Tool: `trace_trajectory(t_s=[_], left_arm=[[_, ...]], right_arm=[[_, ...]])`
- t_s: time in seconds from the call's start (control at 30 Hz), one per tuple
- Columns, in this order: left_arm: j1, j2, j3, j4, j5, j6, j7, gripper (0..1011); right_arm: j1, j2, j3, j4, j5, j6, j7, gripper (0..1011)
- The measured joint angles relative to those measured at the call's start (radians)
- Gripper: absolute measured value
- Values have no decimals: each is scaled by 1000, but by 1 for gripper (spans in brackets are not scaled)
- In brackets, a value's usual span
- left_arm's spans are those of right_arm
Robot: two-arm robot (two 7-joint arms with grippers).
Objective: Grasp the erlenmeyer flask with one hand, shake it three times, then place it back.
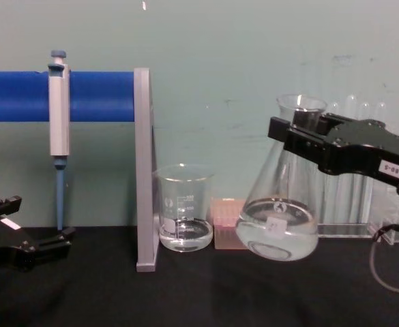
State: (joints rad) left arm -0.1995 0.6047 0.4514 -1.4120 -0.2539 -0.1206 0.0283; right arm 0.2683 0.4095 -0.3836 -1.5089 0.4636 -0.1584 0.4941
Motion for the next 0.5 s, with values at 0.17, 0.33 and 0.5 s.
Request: trace_trajectory(t_s=[0.17,0.33,0.5], left_arm=[[0,0,0,0,0,0,0,1001],[0,0,0,0,0,0,0,1001],[0,0,0,0,0,0,0,1001]], right_arm=[[-20,-4,16,-14,-9,16,-24,456],[-33,-7,31,-22,-15,26,-38,453],[-43,-11,41,-27,-20,31,-44,453]])
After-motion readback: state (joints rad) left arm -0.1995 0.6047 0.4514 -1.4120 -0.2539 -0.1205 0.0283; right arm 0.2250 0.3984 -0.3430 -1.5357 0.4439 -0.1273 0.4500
